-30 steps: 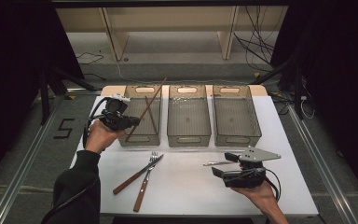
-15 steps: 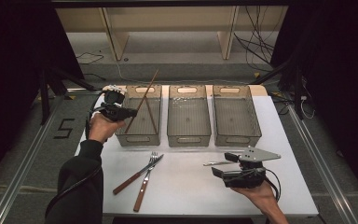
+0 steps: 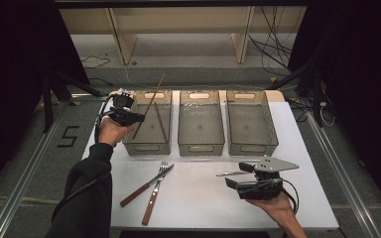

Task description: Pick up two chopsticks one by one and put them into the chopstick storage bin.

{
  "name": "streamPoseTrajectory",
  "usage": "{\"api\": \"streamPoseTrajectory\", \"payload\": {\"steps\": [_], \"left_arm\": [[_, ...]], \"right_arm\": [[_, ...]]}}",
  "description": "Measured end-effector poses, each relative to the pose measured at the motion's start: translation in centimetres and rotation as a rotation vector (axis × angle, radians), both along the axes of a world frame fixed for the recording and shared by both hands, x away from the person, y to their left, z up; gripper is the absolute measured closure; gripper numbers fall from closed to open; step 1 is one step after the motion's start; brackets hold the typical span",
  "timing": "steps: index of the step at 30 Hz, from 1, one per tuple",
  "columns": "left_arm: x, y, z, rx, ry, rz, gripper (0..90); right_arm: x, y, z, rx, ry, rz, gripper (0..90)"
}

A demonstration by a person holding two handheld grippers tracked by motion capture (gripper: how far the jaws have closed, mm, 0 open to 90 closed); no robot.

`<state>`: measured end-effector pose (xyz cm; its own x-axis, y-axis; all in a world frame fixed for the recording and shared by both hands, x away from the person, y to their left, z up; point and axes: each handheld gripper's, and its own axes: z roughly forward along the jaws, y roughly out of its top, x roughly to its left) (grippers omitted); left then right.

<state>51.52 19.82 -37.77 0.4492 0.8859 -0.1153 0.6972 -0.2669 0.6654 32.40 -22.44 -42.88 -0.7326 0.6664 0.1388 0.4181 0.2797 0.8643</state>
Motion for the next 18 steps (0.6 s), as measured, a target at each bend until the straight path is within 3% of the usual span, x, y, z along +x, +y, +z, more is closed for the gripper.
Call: {"api": "streamPoseTrajectory", "payload": {"steps": [12,18], "left_arm": [[0.3,0.0,-1.5,-0.001,0.031,0.029,84.5],[0.5,0.2,-2.3,0.007,0.06,0.071,82.8]], "right_arm": [[0.0,0.0,0.0,0.001,-0.002,0.001,25.8],[0.0,0.0,0.1,0.0,0.0,0.0,25.8]]}}
